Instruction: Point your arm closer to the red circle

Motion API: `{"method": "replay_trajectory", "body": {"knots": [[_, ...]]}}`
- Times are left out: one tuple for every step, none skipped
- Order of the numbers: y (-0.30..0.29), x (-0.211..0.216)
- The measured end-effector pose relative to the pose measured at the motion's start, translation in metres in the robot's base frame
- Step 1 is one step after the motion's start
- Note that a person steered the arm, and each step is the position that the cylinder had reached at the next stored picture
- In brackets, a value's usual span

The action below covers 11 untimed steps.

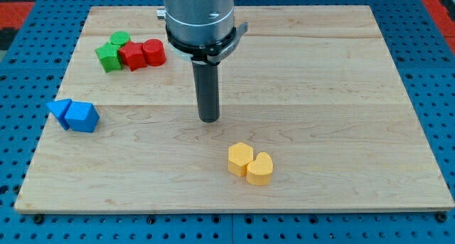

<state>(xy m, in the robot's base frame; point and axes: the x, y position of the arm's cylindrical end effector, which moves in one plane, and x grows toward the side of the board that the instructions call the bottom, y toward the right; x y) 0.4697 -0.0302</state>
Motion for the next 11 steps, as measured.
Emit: {"method": "replay_trajectory", "body": {"knots": [[0.002, 0.000], [0.002, -0.001], [0.002, -0.001], [0.009, -0.001], [0.013, -0.002], [0.037, -0.020], [0.053, -0.046], [0.070, -0.095], [0.041, -0.125], [-0.013, -0.138], [-0.047, -0.155]]}}
